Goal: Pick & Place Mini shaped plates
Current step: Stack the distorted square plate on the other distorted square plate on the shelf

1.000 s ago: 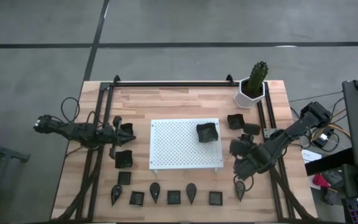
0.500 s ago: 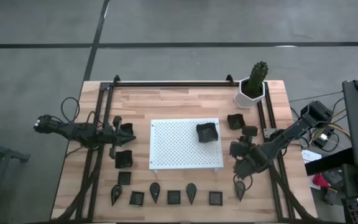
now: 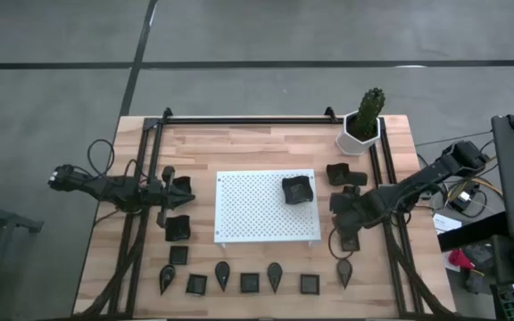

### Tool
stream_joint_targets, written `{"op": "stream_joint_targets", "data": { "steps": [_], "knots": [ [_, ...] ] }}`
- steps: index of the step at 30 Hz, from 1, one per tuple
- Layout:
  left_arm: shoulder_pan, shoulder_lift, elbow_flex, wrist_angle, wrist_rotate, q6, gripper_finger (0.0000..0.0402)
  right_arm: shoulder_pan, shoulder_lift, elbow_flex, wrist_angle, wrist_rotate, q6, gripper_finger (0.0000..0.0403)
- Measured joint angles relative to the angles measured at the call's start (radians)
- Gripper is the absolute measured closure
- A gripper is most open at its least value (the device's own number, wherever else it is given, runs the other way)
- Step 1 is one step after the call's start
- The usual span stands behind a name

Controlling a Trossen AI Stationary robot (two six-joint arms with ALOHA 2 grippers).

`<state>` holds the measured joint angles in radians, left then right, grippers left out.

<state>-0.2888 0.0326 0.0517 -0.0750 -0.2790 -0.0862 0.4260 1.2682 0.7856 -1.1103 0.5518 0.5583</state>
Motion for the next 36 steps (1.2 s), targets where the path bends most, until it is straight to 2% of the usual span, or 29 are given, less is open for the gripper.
{"op": "stream_joint_targets", "data": {
  "steps": [7,12,16,23,28,36],
  "knots": [
    [0.0,0.0,0.0,0.0,0.0,0.0,0.0401,-0.091,-0.043,-0.04,0.056,-0.056,-0.077,0.0312],
    [0.0,0.0,0.0,0.0,0.0,0.0,0.0401,-0.142,-0.035,-0.043,0.078,-0.091,-0.083,0.0305],
    [0.0,0.0,0.0,0.0,0.0,0.0,0.0401,-0.198,-0.038,-0.051,0.106,-0.158,-0.048,0.0294],
    [0.0,0.0,0.0,0.0,0.0,0.0,0.0401,-0.214,-0.037,-0.055,0.115,-0.19,-0.16,0.029],
    [0.0,0.0,0.0,0.0,0.0,0.0,0.0401,-0.225,-0.037,-0.055,0.115,-0.199,-0.169,0.0299],
    [0.0,0.0,0.0,0.0,0.0,0.0,0.0401,-0.257,-0.038,-0.054,0.123,-0.23,0.095,0.0311]
  ]
}}
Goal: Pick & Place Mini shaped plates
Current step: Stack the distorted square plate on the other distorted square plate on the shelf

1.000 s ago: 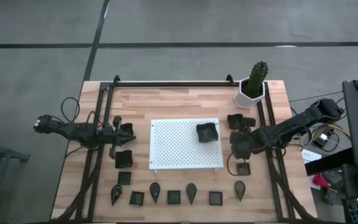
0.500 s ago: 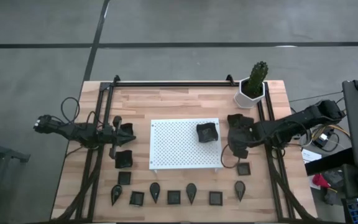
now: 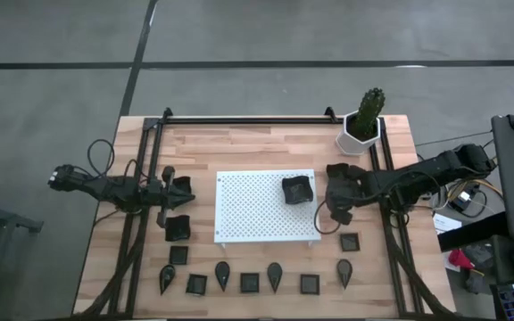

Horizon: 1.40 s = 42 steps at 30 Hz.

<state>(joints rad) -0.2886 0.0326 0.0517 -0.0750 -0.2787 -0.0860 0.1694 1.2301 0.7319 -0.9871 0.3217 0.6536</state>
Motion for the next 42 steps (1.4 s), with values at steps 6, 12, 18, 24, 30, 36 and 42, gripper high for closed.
{"op": "stream_joint_targets", "data": {
  "steps": [6,12,18,24,30,36,42],
  "knots": [
    [0.0,0.0,0.0,0.0,0.0,0.0,0.0401,-0.01,-0.013,0.001,-0.03,-0.033,0.265,0.0317],
    [0.0,0.0,0.0,0.0,0.0,0.0,0.0401,-0.004,-0.052,0.0,-0.133,-0.034,0.306,0.0321],
    [0.0,0.0,0.0,0.0,0.0,0.0,0.0401,-0.01,-0.047,0.0,-0.059,0.031,0.011,0.0319],
    [0.0,0.0,0.0,0.0,0.0,0.0,0.0401,-0.011,-0.038,-0.001,-0.071,0.023,-0.222,0.0329],
    [0.0,0.0,0.0,0.0,0.0,0.0,0.0401,-0.009,-0.038,-0.001,-0.115,-0.012,-0.301,0.0339],
    [0.0,0.0,0.0,0.0,0.0,0.0,0.0401,-0.029,-0.038,0.104,-0.144,-0.017,-0.402,0.034],
    [0.0,0.0,0.0,0.0,0.0,0.0,0.0401,-0.05,-0.052,0.236,-0.122,0.113,-0.499,0.0344]
  ]
}}
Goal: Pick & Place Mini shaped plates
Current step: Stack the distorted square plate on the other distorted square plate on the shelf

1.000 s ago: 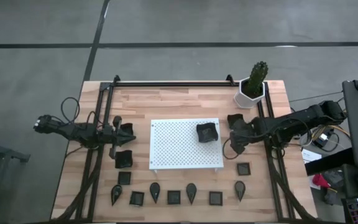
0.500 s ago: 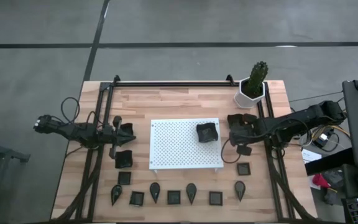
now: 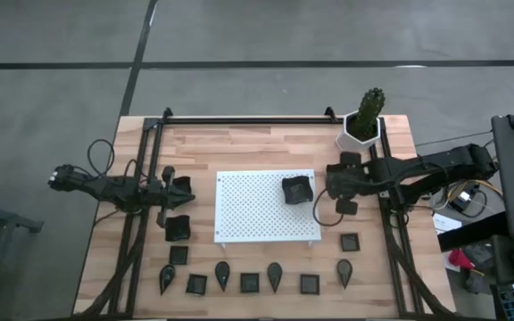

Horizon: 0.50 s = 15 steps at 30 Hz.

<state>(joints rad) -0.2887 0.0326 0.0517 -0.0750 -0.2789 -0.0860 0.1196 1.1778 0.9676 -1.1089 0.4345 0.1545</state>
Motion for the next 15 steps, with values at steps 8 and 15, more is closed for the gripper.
{"op": "stream_joint_targets", "data": {
  "steps": [8,15],
  "knots": [
    [0.0,0.0,0.0,0.0,0.0,0.0,0.0401,-0.066,-0.066,-0.03,-0.014,0.043,-0.101,0.0343],
    [0.0,0.0,0.0,0.0,0.0,0.0,0.0401,-0.158,-0.092,-0.126,0.009,0.02,-0.184,0.0336]
  ]
}}
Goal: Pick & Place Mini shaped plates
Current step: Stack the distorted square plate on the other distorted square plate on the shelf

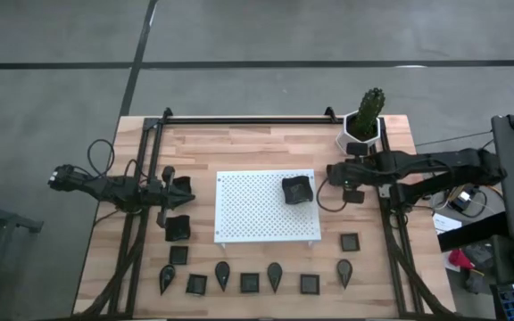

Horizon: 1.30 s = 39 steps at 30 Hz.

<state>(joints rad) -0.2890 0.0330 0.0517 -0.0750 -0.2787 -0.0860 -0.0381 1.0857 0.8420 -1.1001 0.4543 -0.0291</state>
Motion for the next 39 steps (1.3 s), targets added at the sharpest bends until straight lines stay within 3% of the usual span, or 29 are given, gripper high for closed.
{"op": "stream_joint_targets", "data": {
  "steps": [12,16,24,30,39],
  "knots": [
    [0.0,0.0,0.0,0.0,0.0,0.0,0.0401,-0.114,0.082,-0.014,0.029,-0.226,-0.147,0.0268],
    [0.0,0.0,0.0,0.0,0.0,0.0,0.0401,-0.129,0.113,-0.014,0.014,-0.256,-0.189,0.0252],
    [0.0,0.0,0.0,0.0,0.0,0.0,0.0401,-0.171,0.114,-0.027,-0.025,-0.266,-0.209,0.026],
    [0.0,0.0,0.0,0.0,0.0,0.0,0.0401,-0.228,0.1,-0.03,-0.027,-0.295,-0.134,0.027],
    [0.0,0.0,0.0,0.0,0.0,0.0,0.0401,-0.326,0.09,0.056,-0.062,-0.293,-0.148,0.0273]
  ]
}}
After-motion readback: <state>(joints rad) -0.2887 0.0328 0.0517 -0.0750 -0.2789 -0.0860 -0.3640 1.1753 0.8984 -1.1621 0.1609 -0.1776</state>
